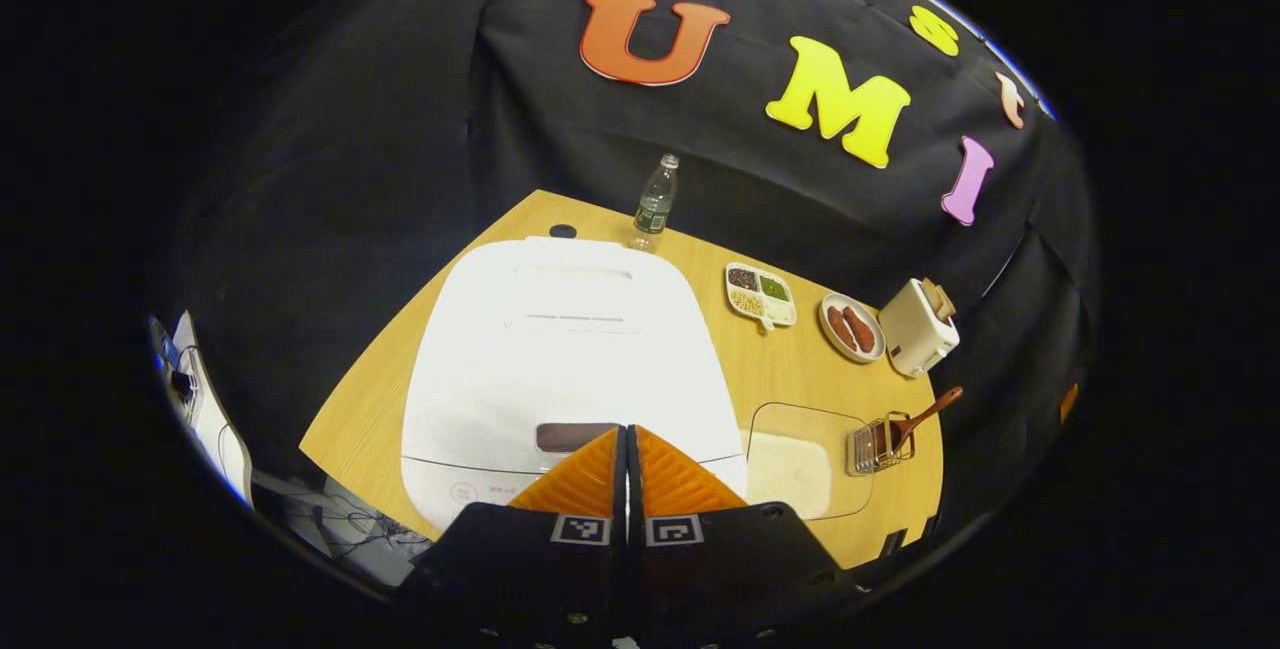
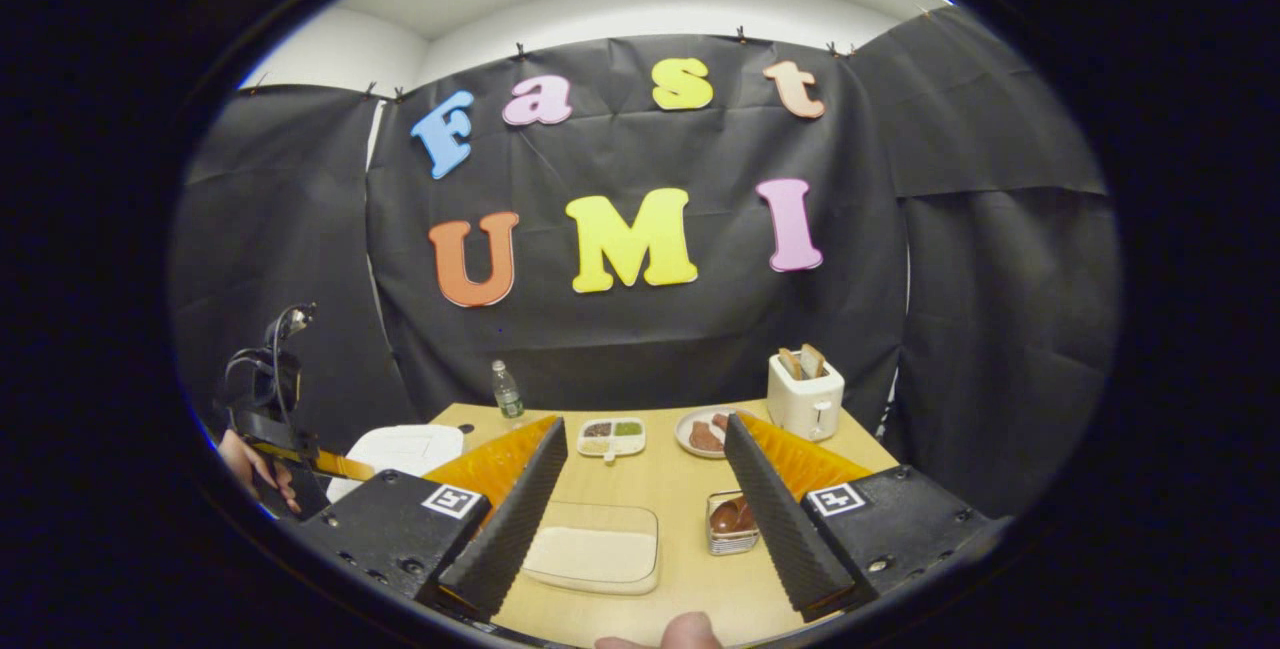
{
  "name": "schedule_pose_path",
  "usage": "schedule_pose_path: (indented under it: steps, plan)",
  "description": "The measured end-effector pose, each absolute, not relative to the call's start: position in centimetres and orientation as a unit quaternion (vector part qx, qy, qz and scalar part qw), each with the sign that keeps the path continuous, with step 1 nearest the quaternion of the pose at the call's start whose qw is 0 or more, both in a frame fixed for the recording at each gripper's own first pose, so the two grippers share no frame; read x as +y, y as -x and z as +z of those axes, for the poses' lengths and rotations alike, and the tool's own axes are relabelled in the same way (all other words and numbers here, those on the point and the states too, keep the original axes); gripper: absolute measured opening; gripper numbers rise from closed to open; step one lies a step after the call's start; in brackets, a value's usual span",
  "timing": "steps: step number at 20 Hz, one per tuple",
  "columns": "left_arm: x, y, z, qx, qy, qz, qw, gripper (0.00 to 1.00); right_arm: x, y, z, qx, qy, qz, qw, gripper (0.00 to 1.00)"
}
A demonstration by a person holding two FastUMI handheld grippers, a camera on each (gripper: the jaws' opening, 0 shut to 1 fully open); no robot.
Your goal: Close the left gripper, press the button to open the rice cooker; take a wooden spoon from the chopstick holder with the right hand, scoop a spoonful of rice and pour it into the rice cooker, then put the wooden spoon back into the chopstick holder.
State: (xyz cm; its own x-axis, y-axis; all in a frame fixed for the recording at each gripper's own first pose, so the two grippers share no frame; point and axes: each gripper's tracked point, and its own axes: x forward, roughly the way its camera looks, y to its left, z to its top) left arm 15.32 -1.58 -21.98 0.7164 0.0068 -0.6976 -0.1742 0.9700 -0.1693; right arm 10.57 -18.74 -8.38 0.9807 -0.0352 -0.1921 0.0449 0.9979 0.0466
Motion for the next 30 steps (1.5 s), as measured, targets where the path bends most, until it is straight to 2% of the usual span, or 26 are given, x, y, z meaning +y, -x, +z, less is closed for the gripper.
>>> schedule_pose_path:
  steps: [9, 15, 20, 24, 28, 30]
  plan:
    - [-0.3, -16.4, -24.1, 0.395, 0.103, 0.049, 0.911, 0.00, -19.0, -11.0, -8.3, 0.098, -0.020, -0.025, 0.995, 1.00]
    - [-0.3, -15.8, -25.2, 0.399, 0.132, 0.049, 0.906, 0.00, -18.9, -11.1, -8.3, 0.094, -0.023, -0.032, 0.995, 1.00]
    - [-0.3, -16.3, -24.7, 0.386, 0.111, 0.063, 0.913, 0.00, -18.1, -10.7, -8.8, 0.099, -0.038, -0.033, 0.994, 1.00]
    - [-0.1, -17.7, -20.2, 0.311, 0.149, 0.066, 0.936, 0.00, -18.7, -10.4, -6.9, 0.075, -0.032, -0.040, 0.996, 1.00]
    - [0.9, -18.9, -14.2, 0.223, 0.127, 0.063, 0.964, 0.01, -18.7, -10.0, -6.7, 0.075, -0.031, -0.041, 0.996, 1.00]
    - [1.3, -20.0, -11.3, 0.183, 0.105, 0.068, 0.975, 0.13, -19.5, -9.7, -5.5, 0.062, -0.015, -0.048, 0.997, 1.00]
